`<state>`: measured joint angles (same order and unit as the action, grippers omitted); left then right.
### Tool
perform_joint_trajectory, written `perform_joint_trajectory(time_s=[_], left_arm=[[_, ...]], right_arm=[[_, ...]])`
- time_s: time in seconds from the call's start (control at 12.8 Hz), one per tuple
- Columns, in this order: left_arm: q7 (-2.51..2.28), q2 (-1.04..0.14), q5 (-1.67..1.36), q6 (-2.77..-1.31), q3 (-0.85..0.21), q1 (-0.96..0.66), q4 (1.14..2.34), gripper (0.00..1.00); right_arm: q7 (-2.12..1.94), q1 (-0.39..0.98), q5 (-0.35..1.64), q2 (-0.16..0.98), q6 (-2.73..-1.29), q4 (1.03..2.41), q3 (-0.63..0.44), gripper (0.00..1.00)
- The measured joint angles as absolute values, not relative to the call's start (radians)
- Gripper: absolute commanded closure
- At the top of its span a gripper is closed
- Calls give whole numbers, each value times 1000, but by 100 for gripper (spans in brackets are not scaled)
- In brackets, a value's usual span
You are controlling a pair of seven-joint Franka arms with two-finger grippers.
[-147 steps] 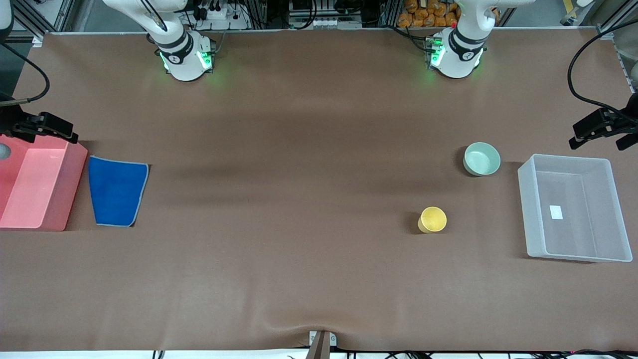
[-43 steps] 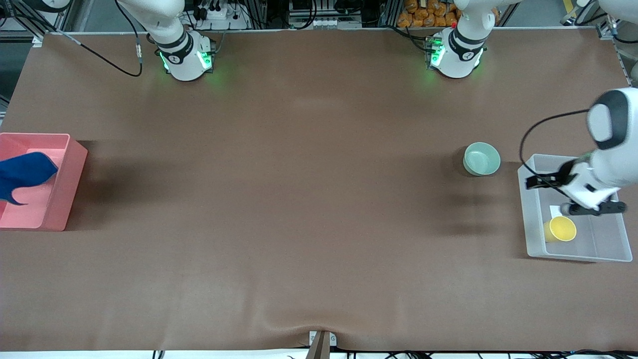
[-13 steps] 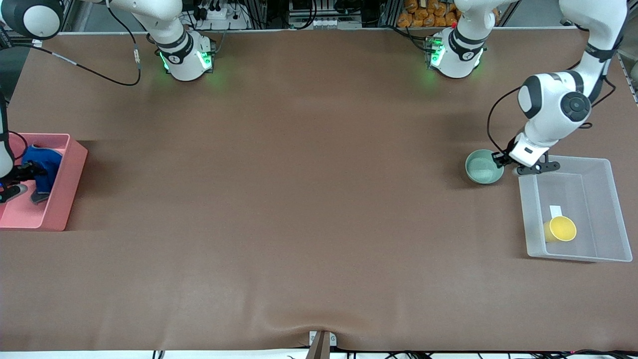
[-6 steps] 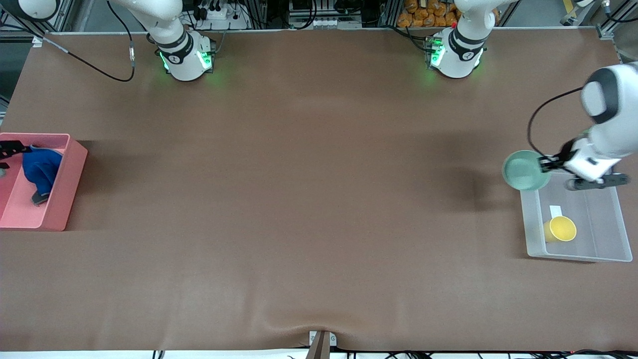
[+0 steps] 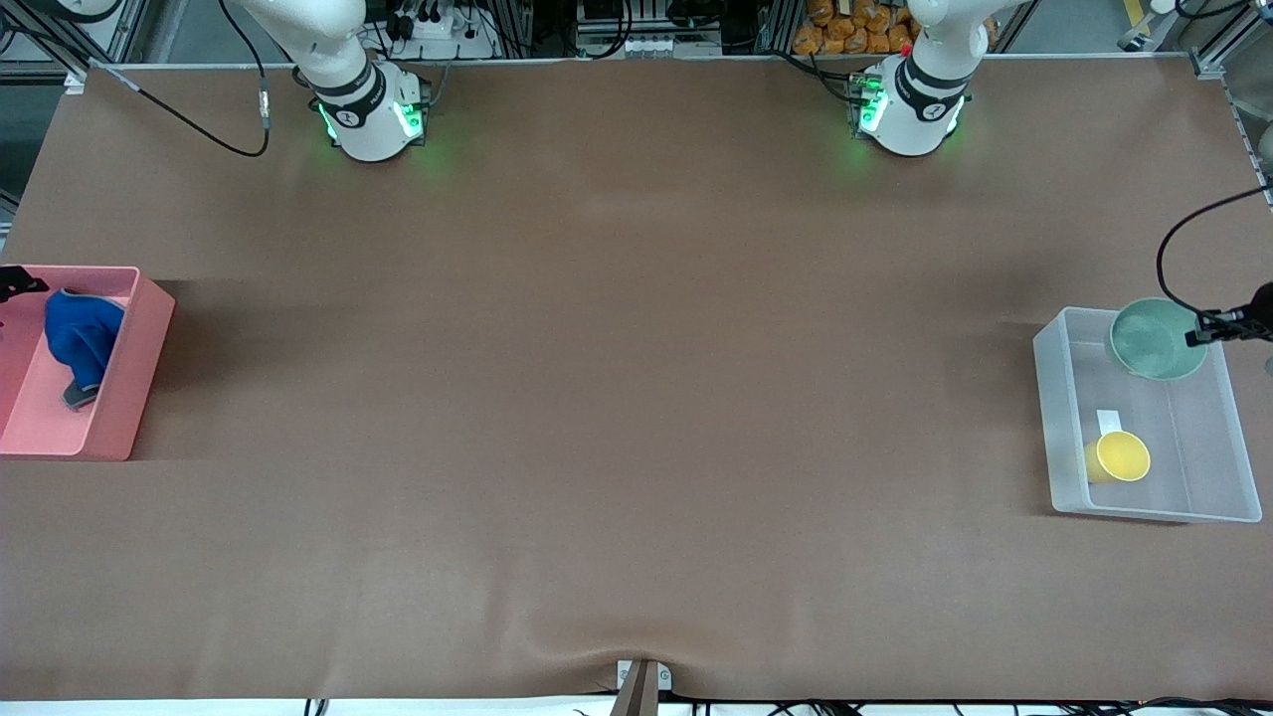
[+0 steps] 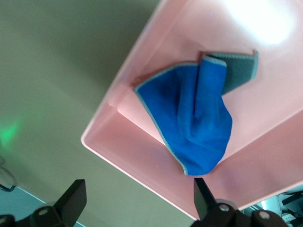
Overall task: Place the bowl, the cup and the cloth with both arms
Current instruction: 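Lift the green bowl with the left gripper and carry it over the box, then lower the bowl into the clear box and open the left gripper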
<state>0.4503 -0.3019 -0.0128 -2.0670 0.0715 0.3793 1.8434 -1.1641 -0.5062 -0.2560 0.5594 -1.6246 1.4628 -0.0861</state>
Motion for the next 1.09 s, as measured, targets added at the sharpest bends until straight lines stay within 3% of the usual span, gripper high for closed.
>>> perform_joint_trajectory(time_s=[0.47, 0.94, 1.01, 1.09], left_arm=[[536, -435, -49, -2160, 74, 430, 1815, 100], [553, -516, -67, -2324, 71, 433, 1857, 100], [554, -525, -67, -2340, 71, 433, 1865, 90], [565, -533, -67, -2349, 70, 433, 1868, 68]], right_arm=[[-1006, -381, -256, 467, -1502, 1458, -83, 0], [-847, -220, -197, 235, -1345, 1449, -76, 0], [-818, -195, -196, 198, -1333, 1450, -75, 0], [-789, -179, -189, 168, -1323, 1451, -74, 0]])
